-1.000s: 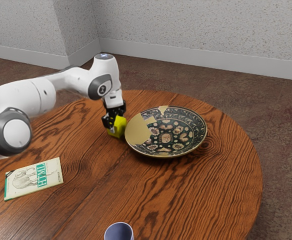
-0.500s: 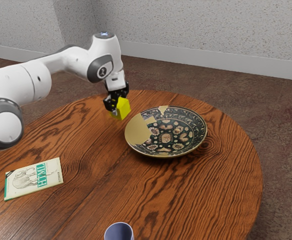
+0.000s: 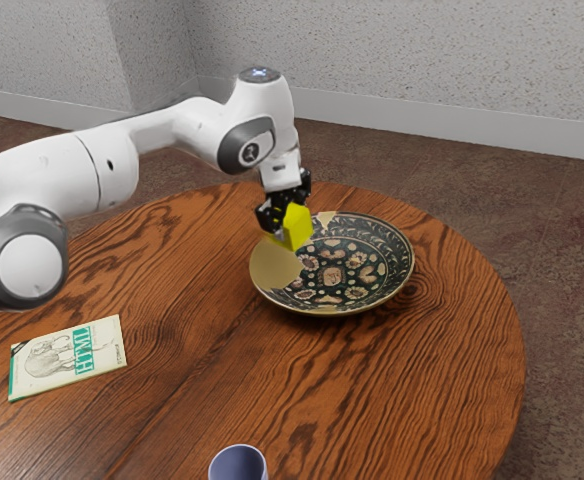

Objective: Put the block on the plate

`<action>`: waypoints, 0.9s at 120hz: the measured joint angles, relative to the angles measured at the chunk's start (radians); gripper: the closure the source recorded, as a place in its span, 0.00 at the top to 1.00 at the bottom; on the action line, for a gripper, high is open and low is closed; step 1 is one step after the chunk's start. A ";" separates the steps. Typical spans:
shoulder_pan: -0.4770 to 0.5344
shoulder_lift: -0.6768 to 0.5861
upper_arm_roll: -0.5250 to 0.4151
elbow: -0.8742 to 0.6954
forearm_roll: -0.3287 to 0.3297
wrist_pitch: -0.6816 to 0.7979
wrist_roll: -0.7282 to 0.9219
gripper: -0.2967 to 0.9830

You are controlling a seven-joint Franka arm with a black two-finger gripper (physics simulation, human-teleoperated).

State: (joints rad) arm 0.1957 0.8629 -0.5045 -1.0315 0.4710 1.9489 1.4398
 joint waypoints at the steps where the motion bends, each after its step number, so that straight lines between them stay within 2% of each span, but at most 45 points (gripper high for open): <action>1: -0.003 0.000 0.000 0.000 0.000 0.000 -0.001 0.55; 35: -0.073 0.027 -0.005 0.004 0.003 -0.003 -0.027 0.55; 92: -0.090 0.112 -0.009 0.069 0.009 -0.033 -0.077 0.55; 108: -0.094 0.114 -0.014 0.071 0.020 -0.035 -0.084 0.64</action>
State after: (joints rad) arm 0.1013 0.9765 -0.5188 -0.9602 0.4913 1.9143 1.3554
